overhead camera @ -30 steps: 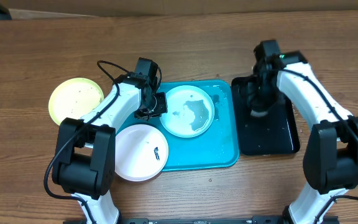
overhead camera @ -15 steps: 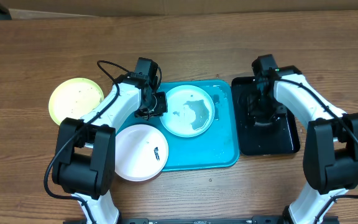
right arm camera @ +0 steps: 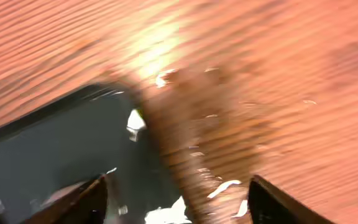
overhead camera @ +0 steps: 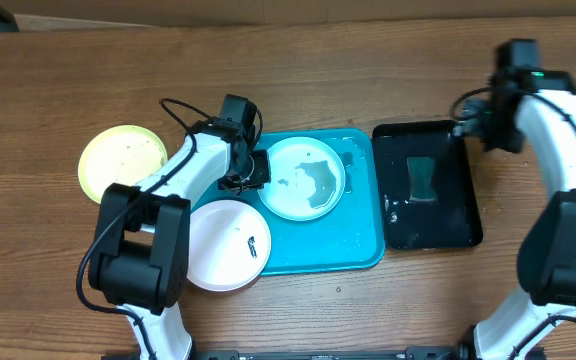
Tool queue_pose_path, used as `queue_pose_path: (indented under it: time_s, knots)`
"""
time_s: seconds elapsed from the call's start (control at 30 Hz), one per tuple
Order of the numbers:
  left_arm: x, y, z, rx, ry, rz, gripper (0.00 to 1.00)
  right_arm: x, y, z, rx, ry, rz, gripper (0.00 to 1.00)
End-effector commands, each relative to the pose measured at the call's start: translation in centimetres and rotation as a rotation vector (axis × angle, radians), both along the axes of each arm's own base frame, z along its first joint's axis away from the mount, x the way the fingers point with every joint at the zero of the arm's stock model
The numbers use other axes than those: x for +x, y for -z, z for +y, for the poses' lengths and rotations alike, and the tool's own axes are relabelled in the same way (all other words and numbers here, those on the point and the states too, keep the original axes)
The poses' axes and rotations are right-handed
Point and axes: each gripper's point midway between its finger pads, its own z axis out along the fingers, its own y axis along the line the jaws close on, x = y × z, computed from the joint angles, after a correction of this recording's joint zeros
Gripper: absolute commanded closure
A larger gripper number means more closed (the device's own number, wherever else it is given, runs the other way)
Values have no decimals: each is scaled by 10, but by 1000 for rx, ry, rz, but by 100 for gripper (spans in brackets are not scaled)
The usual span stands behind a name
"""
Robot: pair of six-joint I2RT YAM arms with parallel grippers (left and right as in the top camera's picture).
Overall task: Clean dirty plates on tray and stack at the side
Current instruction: 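Drop the sponge into the black basin and retract the right arm, then lift the light-blue plate with the left gripper and swing it over the tray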
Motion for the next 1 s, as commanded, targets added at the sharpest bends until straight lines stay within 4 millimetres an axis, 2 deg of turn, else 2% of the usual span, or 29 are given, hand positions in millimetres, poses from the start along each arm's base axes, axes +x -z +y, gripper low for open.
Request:
queue_pose_path:
  time_s: [0.0, 0.03, 0.17, 0.27, 0.53, 0.7, 0.87, 0.97]
  knots:
    - [0, 6, -3, 13, 7, 7, 92, -6, -9, -39, 6, 111, -27, 0]
    - [0, 6, -3, 13, 7, 7, 96, -8, -9, -46, 7, 129, -27, 0]
    - [3, 1, -4, 12, 8, 4, 96, -14, -10, -73, 3, 193, -39, 0]
    - [7, -10, -5, 15, 17, 3, 96, -16, -11, -87, 1, 227, -48, 0]
    - [28, -50, -3, 58, 43, -37, 96, -17, -11, -90, 0, 235, -51, 0]
    - [43, -92, -6, 82, 46, -82, 96, -17, -11, -90, 0, 235, -51, 0]
    - [54, -130, -29, 97, 93, -170, 96, -17, -11, -90, 0, 235, -50, 0]
    - [56, -150, -57, 105, 147, -241, 96, -17, -11, -90, 0, 235, -51, 0]
